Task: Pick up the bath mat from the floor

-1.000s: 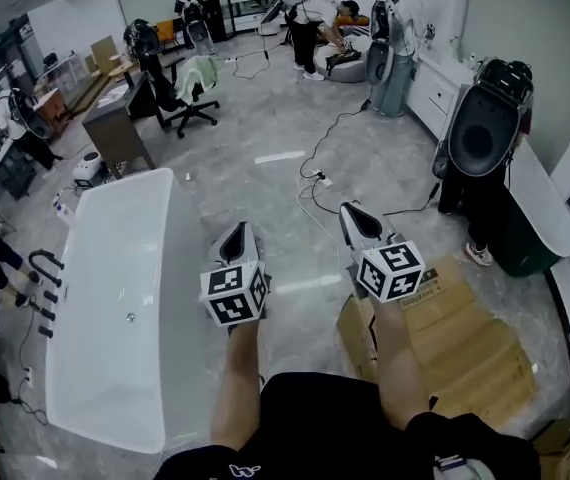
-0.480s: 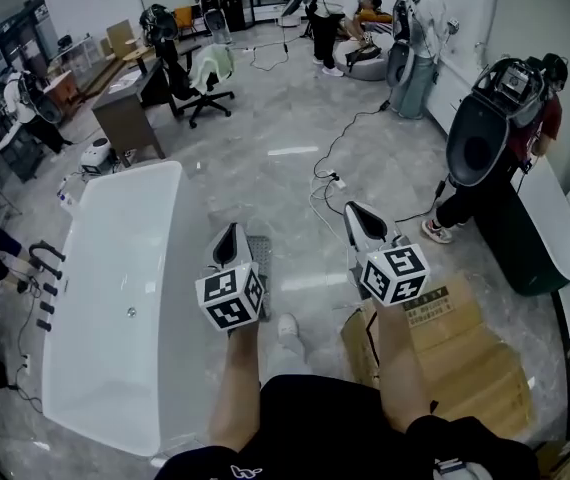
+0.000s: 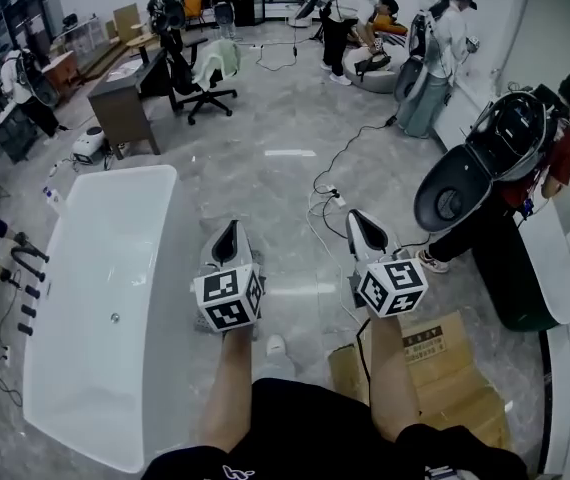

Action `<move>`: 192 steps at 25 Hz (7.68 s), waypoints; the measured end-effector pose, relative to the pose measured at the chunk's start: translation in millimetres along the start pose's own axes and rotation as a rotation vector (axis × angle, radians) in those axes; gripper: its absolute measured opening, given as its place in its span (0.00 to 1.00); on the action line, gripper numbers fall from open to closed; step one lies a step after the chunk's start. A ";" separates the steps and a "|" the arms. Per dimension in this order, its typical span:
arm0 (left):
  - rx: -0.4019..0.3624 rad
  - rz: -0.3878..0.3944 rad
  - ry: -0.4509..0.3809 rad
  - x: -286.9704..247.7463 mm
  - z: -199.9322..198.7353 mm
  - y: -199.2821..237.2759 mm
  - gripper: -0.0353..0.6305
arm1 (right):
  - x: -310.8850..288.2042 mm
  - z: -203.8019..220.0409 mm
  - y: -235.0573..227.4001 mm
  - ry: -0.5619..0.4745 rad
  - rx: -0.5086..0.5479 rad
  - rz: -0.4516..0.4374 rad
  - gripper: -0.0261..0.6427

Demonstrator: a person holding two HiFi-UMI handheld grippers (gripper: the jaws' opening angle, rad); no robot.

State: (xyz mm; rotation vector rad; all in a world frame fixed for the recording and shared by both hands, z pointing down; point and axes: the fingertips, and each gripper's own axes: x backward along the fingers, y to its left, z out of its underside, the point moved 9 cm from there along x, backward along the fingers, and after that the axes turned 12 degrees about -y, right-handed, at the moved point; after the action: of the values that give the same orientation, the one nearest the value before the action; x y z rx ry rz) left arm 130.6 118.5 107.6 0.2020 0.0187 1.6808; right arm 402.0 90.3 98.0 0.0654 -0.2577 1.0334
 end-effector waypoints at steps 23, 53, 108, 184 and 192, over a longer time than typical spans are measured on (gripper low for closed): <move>0.081 0.086 0.001 -214.1 -1.9 75.3 0.05 | -206.9 42.6 -44.9 0.075 0.060 -0.040 0.05; 0.065 -0.206 -0.014 -193.9 -14.6 203.2 0.05 | -335.1 81.5 35.5 0.153 0.028 -0.336 0.05; -0.036 -0.807 -0.036 -355.0 9.6 290.7 0.05 | -659.9 198.1 18.4 0.221 -0.176 -0.945 0.05; 0.666 -1.301 0.401 -64.4 346.3 251.9 0.05 | -429.9 463.2 143.2 1.055 -0.022 -1.347 0.05; 0.698 -1.317 0.453 -64.2 399.3 241.2 0.05 | -420.5 518.6 139.8 1.097 -0.066 -1.379 0.07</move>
State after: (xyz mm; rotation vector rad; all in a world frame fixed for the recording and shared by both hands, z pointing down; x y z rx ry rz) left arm -42.5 -16.6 524.2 0.2398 0.8917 0.3153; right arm -15.2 -282.0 488.7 -0.3457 0.7025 -0.4033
